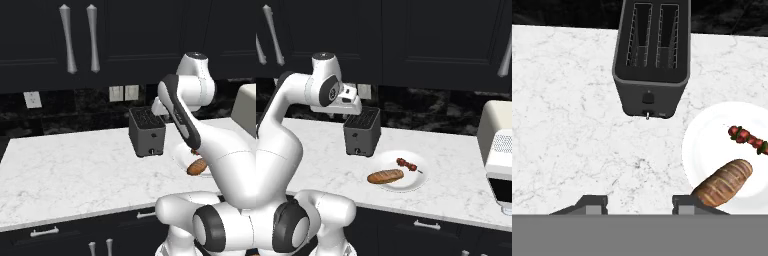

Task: Pick up the kebab skewer and baguette bread, and place them inside the toaster oven. Close the toaster oven door and start by setting the timer.

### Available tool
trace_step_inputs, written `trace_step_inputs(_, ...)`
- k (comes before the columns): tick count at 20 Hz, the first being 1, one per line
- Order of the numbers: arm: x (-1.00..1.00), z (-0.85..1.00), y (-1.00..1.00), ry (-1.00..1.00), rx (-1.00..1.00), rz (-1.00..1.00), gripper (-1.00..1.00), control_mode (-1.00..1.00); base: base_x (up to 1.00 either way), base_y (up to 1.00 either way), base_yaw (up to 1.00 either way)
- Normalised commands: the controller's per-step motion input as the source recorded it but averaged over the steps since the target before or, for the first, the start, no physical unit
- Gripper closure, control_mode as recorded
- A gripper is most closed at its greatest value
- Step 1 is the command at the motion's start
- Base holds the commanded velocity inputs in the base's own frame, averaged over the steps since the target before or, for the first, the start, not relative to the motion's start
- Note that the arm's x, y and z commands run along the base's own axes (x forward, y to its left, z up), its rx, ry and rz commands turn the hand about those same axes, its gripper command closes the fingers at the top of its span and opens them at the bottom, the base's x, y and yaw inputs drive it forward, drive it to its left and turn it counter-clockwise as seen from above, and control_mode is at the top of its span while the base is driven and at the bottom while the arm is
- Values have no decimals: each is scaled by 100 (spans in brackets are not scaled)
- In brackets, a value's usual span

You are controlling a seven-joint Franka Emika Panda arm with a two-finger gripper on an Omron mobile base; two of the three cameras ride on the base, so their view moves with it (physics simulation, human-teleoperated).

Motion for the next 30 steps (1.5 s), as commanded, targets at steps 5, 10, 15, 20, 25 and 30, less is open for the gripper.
trace_step_inputs(5, 0, 0, 0, 0, 0, 0, -100, 100, -3, 0, 0)
trace_step_inputs(10, 0, 0, 0, 0, 0, 0, -100, 100, -28, -46, -5)
trace_step_inputs(15, 0, 0, 0, 0, 0, 0, -100, 100, -7, -83, -9)
trace_step_inputs(20, 0, 0, 0, 0, 0, 0, -100, 100, 0, -85, -4)
trace_step_inputs(25, 0, 0, 0, 0, 0, 0, -100, 100, 16, -69, 0)
trace_step_inputs(30, 0, 0, 0, 0, 0, 0, -100, 100, 38, -47, 0)
